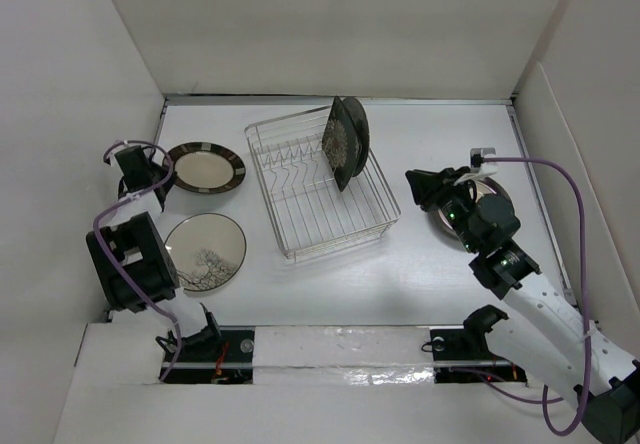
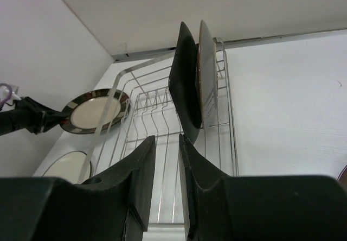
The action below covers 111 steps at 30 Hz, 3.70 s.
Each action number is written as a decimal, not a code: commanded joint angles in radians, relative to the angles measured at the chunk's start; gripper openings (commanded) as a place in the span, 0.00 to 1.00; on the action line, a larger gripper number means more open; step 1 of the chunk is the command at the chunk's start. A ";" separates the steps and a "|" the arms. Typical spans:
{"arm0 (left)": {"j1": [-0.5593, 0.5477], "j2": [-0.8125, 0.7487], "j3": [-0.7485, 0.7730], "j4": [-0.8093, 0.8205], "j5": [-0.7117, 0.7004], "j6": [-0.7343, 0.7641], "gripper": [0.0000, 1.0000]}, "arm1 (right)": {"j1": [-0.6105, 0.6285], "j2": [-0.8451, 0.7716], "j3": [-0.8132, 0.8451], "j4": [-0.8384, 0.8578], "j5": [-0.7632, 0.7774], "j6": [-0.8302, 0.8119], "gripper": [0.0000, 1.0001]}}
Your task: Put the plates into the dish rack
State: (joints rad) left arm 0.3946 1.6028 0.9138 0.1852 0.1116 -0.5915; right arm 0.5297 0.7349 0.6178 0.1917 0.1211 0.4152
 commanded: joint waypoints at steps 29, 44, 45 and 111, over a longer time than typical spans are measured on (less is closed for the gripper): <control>-0.031 -0.538 0.092 0.057 -0.081 0.078 0.00 | 0.019 0.000 0.014 0.063 -0.148 -0.010 0.47; -0.074 -0.690 0.126 0.077 0.197 -0.140 0.00 | 0.095 0.272 0.287 0.179 -0.440 0.149 0.81; -0.083 -0.711 0.123 0.076 0.207 -0.148 0.00 | 0.095 0.303 0.304 0.198 -0.457 0.161 0.85; -0.396 -0.912 -0.225 0.037 0.408 0.047 0.47 | 0.115 0.658 0.739 -0.084 0.231 -0.144 0.00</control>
State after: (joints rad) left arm 0.0433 0.7086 0.6476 0.2348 0.5518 -0.6544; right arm 0.6231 1.3960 1.2301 0.0338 0.1509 0.3428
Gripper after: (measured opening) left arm 0.469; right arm 0.100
